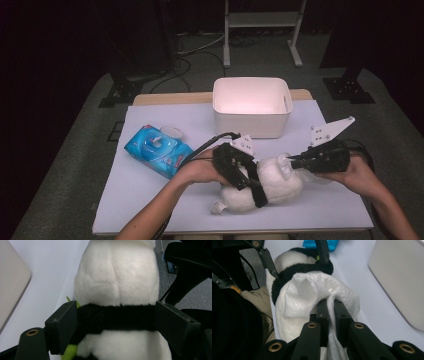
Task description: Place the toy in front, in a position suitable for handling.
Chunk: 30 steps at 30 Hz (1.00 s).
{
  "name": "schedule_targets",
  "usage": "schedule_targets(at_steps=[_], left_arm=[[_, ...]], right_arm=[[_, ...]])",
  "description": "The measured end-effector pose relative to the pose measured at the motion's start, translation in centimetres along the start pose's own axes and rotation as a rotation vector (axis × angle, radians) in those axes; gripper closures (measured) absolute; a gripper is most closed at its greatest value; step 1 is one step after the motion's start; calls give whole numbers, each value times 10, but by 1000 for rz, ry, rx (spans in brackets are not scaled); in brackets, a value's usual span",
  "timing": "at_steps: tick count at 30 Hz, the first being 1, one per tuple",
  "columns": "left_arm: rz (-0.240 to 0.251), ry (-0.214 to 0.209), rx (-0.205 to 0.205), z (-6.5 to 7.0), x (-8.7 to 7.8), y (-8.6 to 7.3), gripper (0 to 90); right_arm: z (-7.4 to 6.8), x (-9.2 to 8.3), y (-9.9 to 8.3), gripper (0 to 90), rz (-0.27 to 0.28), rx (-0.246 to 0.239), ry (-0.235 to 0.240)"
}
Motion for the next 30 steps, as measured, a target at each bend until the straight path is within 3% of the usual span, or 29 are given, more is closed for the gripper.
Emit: schedule_targets(at_steps=[4,11,21,30], left_arm=[[-28,13,8,1,-1,-4,184],[-28,22,7,0,-3,-8,182],[-50,25,-15,-3,-6,-13,181],[-42,10,-37,-3,-9,-22,207]], right_arm=[[2,1,-10,839,-2,24,-5],[4,5,-21,842,-3,48,5],[4,19,-36,843,2,84,53],[4,25,-36,841,15,84,71]])
Point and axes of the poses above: each handheld gripper's, and its own axes: x roughly forward along the jaws, y roughly out of its top, z roughly to its right, the point moved 1 cm from there along x, roughly forward along the jaws, and after that the axes turned 1 degree about -x, right-handed, at the moved point
